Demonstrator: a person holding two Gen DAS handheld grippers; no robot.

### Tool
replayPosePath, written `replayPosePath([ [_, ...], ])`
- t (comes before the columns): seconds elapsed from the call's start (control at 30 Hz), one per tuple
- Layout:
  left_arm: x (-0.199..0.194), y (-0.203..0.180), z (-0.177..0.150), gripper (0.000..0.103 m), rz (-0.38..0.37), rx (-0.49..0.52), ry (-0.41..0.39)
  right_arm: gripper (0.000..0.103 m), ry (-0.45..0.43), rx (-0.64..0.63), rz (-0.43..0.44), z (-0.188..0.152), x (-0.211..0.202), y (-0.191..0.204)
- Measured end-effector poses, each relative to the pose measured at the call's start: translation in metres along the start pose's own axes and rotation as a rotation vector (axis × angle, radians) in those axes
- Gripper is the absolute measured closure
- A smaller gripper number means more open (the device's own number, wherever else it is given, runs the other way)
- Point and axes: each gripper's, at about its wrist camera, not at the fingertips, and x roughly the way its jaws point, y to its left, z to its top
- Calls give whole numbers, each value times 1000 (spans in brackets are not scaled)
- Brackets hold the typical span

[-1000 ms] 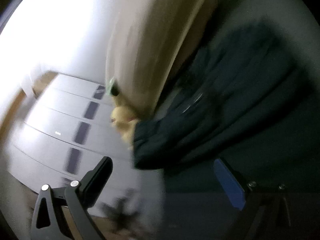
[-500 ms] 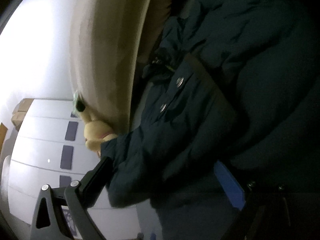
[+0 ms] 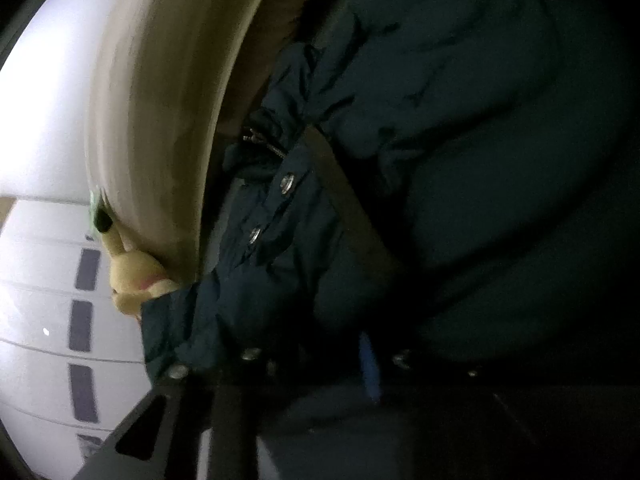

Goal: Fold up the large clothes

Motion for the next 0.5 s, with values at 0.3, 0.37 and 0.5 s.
replayPosePath([
  [0.3, -1, 0, -1, 15, -8, -5, -3, 91, -140, -365, -72, -4, -60, 91],
  [0.37, -1, 0, -1, 15, -8, -4, -3, 91, -178, -428, -93, -5, -76, 102],
  [0.5, -1, -1, -2, 15, -9, -5, -4, 91, -235, -514, -153, -2, -98, 104],
])
